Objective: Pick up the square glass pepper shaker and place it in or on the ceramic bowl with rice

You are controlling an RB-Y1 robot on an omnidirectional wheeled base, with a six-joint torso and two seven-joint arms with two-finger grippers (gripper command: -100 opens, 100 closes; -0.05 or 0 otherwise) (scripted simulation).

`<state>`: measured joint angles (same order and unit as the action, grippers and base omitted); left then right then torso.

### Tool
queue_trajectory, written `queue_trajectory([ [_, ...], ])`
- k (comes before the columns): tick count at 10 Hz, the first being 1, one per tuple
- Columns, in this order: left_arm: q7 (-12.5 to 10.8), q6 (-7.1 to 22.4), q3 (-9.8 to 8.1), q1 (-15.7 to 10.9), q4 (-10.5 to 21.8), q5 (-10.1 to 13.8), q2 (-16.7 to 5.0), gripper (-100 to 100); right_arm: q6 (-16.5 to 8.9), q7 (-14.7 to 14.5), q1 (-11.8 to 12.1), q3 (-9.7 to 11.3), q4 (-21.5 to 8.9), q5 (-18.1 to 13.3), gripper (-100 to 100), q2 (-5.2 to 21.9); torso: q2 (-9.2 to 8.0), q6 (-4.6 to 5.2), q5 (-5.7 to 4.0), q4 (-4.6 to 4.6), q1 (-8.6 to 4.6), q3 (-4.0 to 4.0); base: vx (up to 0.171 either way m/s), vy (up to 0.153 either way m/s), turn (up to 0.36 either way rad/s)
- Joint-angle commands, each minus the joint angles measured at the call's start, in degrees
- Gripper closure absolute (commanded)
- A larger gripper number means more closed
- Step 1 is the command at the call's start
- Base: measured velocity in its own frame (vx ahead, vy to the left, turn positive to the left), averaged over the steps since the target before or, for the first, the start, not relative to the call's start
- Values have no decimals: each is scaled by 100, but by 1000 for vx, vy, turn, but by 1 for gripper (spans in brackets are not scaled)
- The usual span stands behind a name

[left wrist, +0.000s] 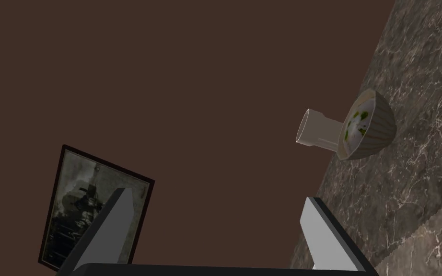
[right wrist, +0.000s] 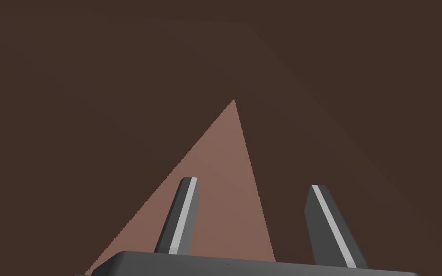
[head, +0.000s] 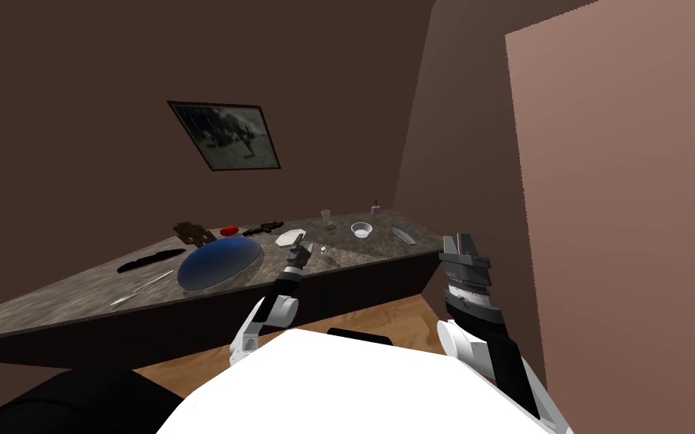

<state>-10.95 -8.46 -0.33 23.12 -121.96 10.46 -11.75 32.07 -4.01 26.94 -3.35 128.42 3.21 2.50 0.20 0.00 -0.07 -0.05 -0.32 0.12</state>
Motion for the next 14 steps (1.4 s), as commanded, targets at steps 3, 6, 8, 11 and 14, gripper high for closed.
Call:
queue_trajectory([
  [3, -271, 376, -102, -177, 301, 423, -84, -100, 0, 0, 0, 0, 0, 0, 0, 0, -3, 0, 1, 1, 7, -2, 35, -77, 78],
  [6, -531, 640, -179, -287, 585, 785, -67, -100, 0, 0, 0, 0, 0, 0, 0, 0, 2, 0, 2, -1, 9, 2, 47, -70, 85],
  [8, -733, 812, -232, -341, 784, 1040, -27, -100, 0, 0, 0, 0, 0, 0, 0, 0, 3, 0, 2, -1, 14, 2, 55, -60, 76],
  [11, -1067, 1065, -306, -404, 1074, 1435, 59, -100, 0, 0, 0, 0, 0, 0, 0, 0, 7, 1, 1, -2, 9, 4, 55, -76, 68],
  [14, -1417, 1301, -378, -454, 1337, 1827, 175, -100, 0, 0, 0, 0, 0, 0, 0, 0, 9, 1, 0, -2, 2, 5, 60, -89, 70],
])
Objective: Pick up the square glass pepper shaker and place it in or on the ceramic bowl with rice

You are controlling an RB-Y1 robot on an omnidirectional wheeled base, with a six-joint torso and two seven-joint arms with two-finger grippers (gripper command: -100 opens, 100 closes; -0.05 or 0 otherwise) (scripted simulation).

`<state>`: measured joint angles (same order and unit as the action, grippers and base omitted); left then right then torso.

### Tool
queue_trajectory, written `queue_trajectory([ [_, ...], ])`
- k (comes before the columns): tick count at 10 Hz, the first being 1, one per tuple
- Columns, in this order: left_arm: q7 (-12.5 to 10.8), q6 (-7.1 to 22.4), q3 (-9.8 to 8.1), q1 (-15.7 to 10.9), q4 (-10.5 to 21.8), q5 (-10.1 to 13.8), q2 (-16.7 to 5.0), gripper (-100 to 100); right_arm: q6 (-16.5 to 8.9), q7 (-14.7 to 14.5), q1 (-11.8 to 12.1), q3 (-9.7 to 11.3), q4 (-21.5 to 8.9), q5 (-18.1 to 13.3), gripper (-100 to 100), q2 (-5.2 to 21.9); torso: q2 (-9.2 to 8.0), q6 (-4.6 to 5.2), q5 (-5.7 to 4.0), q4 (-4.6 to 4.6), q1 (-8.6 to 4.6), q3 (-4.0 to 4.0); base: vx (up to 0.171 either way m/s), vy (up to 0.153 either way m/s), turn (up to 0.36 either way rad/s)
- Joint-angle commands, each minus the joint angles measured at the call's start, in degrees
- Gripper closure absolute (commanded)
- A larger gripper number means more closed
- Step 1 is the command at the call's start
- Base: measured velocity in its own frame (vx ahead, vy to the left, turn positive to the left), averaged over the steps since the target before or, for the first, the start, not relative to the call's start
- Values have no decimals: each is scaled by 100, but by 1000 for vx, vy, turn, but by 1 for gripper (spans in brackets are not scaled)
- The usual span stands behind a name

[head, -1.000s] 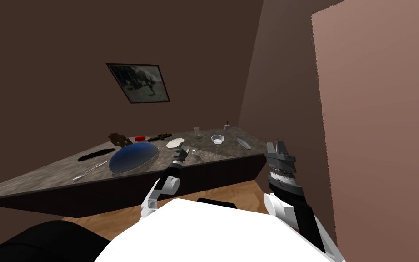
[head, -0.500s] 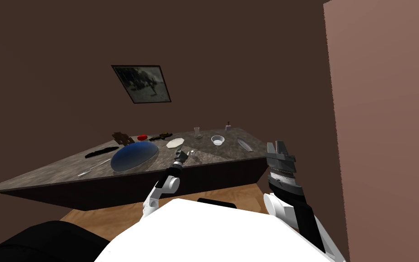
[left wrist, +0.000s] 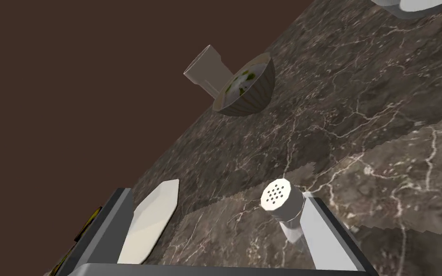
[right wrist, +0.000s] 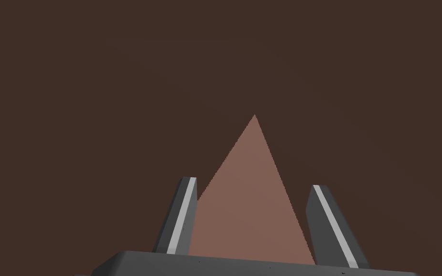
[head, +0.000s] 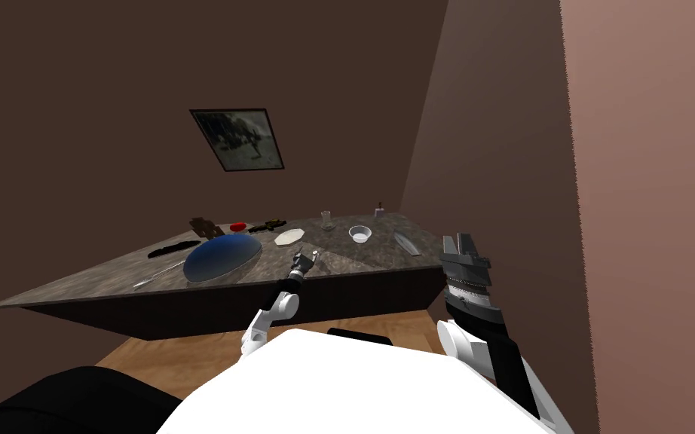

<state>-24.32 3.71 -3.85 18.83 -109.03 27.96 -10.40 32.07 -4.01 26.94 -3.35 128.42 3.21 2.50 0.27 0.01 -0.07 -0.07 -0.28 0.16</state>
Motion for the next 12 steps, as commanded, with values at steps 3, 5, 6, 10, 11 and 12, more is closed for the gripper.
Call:
queue_trajectory([
  [3, -420, 298, -108, -68, 291, 445, 192, -100, 0, 0, 0, 0, 0, 0, 0, 0, 1, 0, 2, 0, 10, 0, 60, -61, 68],
  [5, -626, 426, -172, -94, 445, 663, 342, -100, 0, 0, 0, 0, 0, 0, 0, 0, 8, 0, 3, -1, 15, 4, 77, -36, 68],
  [6, -720, 483, -208, -105, 516, 761, 444, -100, 0, 0, 0, -1, 0, 0, 0, 1, 7, -1, 4, -2, 24, 4, 76, 5, 74],
  [10, -997, 652, -339, -124, 727, 1048, 1037, -100, 0, 0, 0, -1, 0, 0, 0, 1, 4, 0, 8, -1, 41, 3, 68, 18, 64],
  [11, -1032, 675, -359, -124, 756, 1084, 1194, -100, 0, 0, 0, -1, 0, 0, 0, 1, 2, 0, 9, 0, 43, 2, 50, 28, 39],
  [12, -1049, 686, -369, -123, 770, 1102, 1290, -100, 0, 0, 0, -1, 0, 0, 0, 1, -1, 0, 9, 0, 45, 0, 32, 22, 23],
])
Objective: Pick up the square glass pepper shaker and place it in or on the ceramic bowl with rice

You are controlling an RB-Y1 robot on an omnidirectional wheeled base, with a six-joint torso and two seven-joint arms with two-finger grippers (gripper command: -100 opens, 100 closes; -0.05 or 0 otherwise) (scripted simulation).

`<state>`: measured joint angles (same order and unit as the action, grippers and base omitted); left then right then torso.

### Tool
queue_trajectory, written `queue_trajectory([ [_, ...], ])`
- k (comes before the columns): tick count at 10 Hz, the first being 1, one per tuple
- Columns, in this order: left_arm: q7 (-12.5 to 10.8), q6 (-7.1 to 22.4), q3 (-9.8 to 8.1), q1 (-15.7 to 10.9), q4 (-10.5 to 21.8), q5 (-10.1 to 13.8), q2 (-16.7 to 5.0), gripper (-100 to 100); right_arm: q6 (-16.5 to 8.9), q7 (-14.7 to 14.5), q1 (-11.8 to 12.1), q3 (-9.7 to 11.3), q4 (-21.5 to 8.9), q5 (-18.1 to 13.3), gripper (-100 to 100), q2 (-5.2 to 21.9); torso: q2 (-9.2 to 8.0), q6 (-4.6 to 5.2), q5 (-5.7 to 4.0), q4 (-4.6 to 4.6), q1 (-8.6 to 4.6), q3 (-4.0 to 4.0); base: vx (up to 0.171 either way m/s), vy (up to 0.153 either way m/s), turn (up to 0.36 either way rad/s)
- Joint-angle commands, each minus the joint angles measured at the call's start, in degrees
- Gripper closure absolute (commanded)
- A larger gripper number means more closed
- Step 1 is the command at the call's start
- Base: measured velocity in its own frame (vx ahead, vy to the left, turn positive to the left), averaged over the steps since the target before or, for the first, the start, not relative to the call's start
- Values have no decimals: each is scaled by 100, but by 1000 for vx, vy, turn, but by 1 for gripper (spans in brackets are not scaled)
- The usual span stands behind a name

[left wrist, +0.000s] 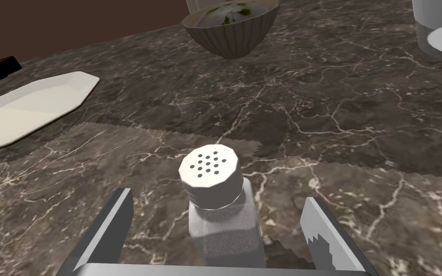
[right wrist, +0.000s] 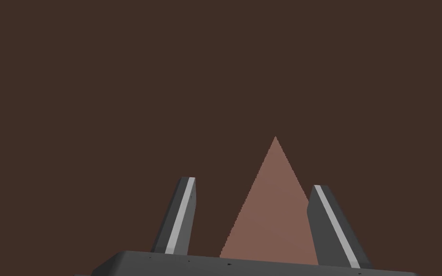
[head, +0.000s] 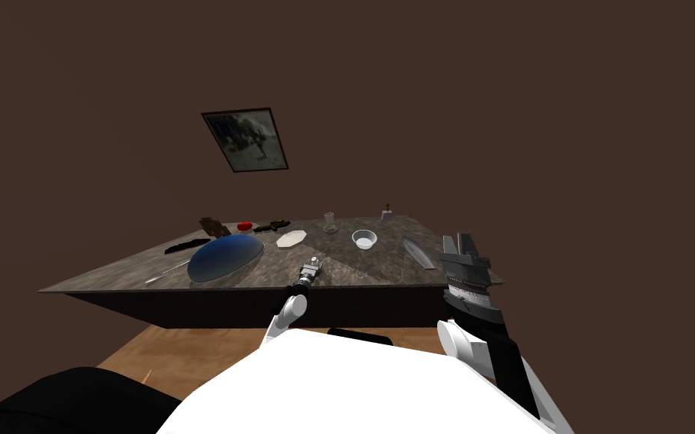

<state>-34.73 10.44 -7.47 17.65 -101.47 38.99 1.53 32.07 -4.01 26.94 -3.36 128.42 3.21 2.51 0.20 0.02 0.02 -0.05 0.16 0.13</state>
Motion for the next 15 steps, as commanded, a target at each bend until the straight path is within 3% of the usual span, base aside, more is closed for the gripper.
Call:
queue_trajectory([
  [1, 0, 0, 0, 0, 0, 0, 0, -100, 0, 0, 0, 0, 0, 0, 0, 0, 0, 0, 0, 0, 0, 0, 12, 8, 2],
  [2, -7, 6, -2, 1, 0, 3, 11, 0, 0, 0, 0, 0, 0, 0, 0, 0, -8, 0, -1, 2, -3, -4, 0, 0, 0],
  [3, -6, 6, -2, 0, 0, 3, 9, -100, 0, 0, 0, 0, 0, 0, 0, 0, -12, 0, -1, 3, -6, -7, 0, 0, 0],
  [4, -6, 6, -2, 0, 0, 3, 10, 100, 0, 0, -1, 0, 0, 0, 0, 0, -14, 0, -2, 3, -7, -8, 0, 0, 0],
  [8, -7, -2, -5, -3, -5, 4, 10, 100, 0, 0, -1, 0, 0, 0, 0, 0, -11, 3, 0, -1, -5, -5, 0, 0, 0],
  [9, -8, 0, -3, -2, -4, 4, 10, 0, 0, 0, -1, 0, 0, 0, 0, 0, -11, 2, -1, 0, -5, -5, 0, 0, 0],
  [10, -8, 1, -3, -2, -4, 4, 10, 100, 0, 0, -1, 0, 0, 0, 0, 0, -12, 2, -1, 0, -6, -5, 0, 0, 0],
  [11, -7, 2, -3, -2, -3, 4, 10, 0, 0, 0, -1, 0, 0, 0, 0, 0, -12, 1, -1, 0, -6, -6, 0, 0, 0],
  [12, -47, 49, -48, -31, 27, -19, -211, 100, 0, 0, -1, 0, 0, 0, 0, 0, -12, 1, -1, 1, -6, -6, -14, -24, -41],
  [15, -198, 228, -236, -140, 162, -109, -694, 100, 0, 0, -2, 1, 0, 0, 0, -1, -39, 0, -9, -7, -31, -15, -65, -70, -63],
])
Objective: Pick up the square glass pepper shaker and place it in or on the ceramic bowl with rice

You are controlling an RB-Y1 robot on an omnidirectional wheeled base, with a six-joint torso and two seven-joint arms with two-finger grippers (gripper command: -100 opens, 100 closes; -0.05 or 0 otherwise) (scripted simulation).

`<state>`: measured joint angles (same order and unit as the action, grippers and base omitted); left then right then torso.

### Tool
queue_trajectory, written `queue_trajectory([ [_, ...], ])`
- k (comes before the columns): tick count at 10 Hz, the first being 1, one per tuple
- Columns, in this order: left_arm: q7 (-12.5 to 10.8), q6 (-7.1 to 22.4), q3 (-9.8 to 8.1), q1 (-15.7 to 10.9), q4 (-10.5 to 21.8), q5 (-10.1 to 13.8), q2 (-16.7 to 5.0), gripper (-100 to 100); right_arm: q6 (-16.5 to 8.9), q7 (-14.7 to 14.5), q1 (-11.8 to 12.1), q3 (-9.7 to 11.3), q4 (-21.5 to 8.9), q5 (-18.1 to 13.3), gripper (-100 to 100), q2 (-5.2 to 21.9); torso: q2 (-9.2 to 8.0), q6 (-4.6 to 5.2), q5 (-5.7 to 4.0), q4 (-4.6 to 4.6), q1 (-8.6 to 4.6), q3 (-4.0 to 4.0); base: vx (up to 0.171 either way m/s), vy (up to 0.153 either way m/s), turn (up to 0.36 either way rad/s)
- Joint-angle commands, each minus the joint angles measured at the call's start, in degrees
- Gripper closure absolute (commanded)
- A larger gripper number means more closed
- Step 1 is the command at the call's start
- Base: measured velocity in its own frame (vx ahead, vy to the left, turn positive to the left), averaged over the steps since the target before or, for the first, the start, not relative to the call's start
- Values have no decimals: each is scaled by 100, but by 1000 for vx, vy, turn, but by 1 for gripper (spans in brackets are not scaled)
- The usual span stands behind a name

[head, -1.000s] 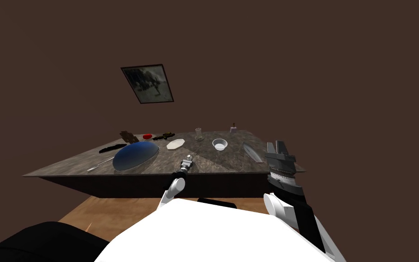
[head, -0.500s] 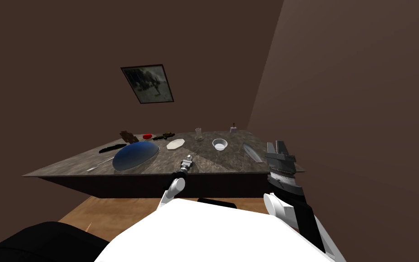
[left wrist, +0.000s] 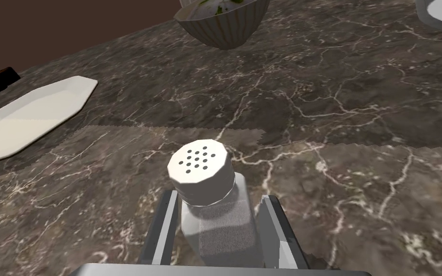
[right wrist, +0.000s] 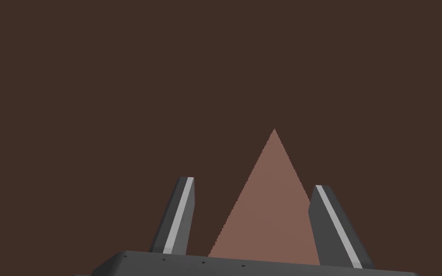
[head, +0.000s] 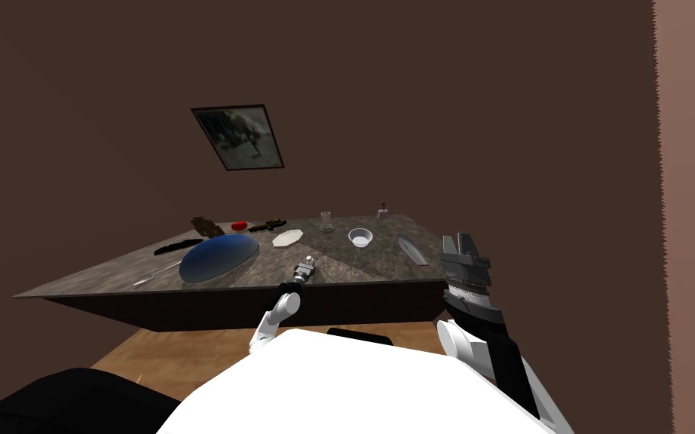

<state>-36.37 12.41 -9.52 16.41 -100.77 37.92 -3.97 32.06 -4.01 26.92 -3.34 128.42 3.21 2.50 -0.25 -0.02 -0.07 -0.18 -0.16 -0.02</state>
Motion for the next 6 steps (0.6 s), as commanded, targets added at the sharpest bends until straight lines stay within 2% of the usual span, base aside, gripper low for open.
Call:
queue_trajectory([
  [1, -35, 31, -31, -16, 92, -3, -196, 100, 0, 0, 0, 0, 0, 0, 0, 0, 0, 0, 0, 0, 0, 0, -55, -55, -24],
  [3, -184, 201, -232, -131, 246, -99, -548, 100, 0, 0, 0, 0, 0, 0, 0, 0, 3, -3, 5, -13, 8, 8, -67, -80, -89],
  [4, -184, 201, -232, -131, 246, -99, -578, 100, 0, 0, 0, 0, 0, 0, 0, 0, -4, -7, 6, -19, 5, 8, -69, -59, -32],
  [6, -361, 394, -489, -281, 451, -221, -914, 100, 0, 0, 0, 0, 0, 0, 0, 0, -2, -10, 12, -24, 20, 10, -80, -78, -108],
])
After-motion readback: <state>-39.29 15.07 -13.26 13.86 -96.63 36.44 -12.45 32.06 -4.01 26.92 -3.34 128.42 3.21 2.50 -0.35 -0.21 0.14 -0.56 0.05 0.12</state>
